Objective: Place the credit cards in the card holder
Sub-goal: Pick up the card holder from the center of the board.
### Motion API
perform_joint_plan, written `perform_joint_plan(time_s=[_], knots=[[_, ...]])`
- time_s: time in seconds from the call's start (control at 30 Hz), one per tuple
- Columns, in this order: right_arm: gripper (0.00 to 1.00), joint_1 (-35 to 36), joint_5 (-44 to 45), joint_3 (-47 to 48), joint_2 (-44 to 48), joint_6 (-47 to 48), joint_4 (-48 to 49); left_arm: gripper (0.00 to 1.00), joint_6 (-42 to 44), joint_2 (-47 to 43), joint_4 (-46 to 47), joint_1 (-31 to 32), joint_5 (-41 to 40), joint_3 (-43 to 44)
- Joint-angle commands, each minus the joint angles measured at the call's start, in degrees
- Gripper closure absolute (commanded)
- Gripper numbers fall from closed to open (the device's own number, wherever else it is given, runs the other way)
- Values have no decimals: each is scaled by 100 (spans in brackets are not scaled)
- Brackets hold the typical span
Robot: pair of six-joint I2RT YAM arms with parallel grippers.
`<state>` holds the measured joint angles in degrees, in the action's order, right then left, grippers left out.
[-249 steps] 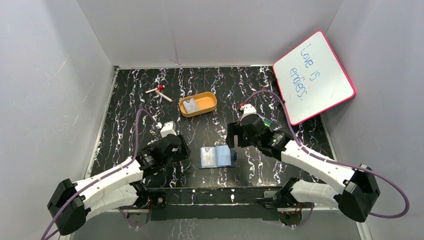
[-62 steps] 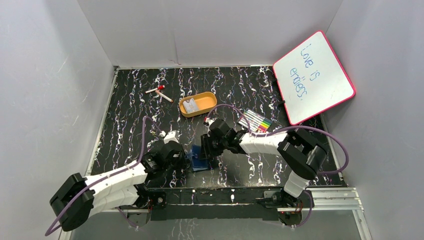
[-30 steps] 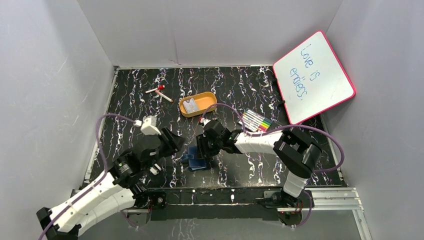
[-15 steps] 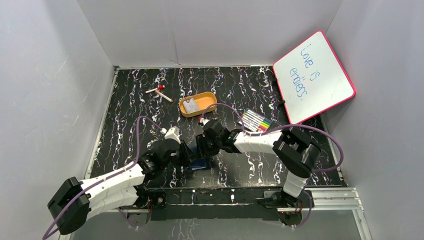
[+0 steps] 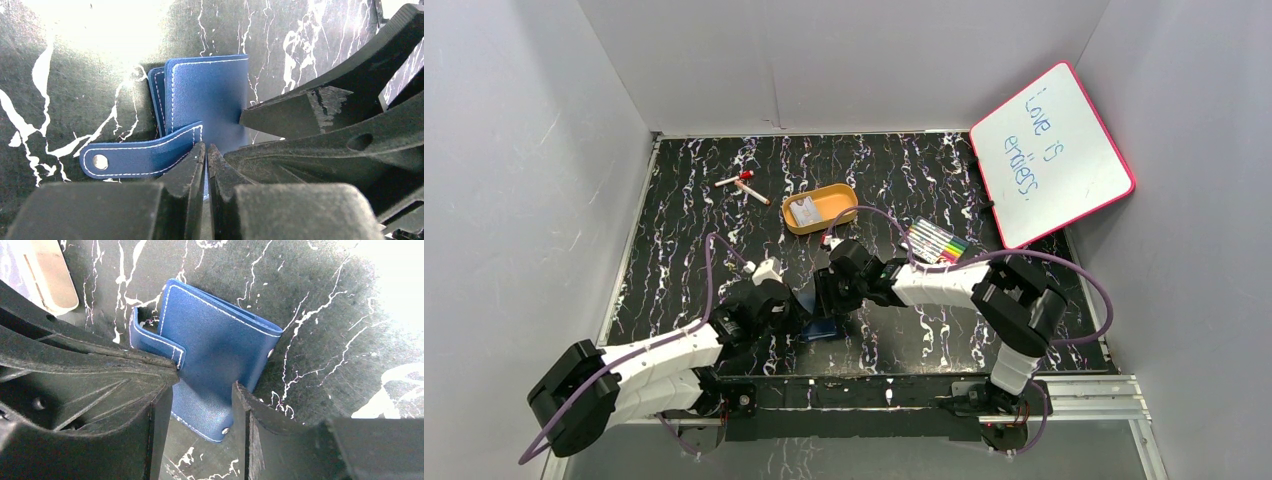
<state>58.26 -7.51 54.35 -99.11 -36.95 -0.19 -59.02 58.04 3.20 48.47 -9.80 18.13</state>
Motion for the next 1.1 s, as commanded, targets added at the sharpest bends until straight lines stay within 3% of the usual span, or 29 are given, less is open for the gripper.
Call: perform_joint_plan(time_s=[0.0,0.3,0.43,0.7,1.07], knots=[[42,-16,321,17,229,3,-417,96,10,161,-285,-47,-357,-148],[36,-143,289,-502,1060,-254,-197,97,-166,-18,-571,-52,-494,-481],[35,-238,-64,-997,1307,-396,523,98,-202,-30,-509,-49,-480,-589],[35,-344,-818,-1335,938,-903,1690,98,-244,42,-400,-50,-470,-684],[36,-559,-944,-1804,555,-1550,2462,98,-266,-90,-424,-65,-505,-775]])
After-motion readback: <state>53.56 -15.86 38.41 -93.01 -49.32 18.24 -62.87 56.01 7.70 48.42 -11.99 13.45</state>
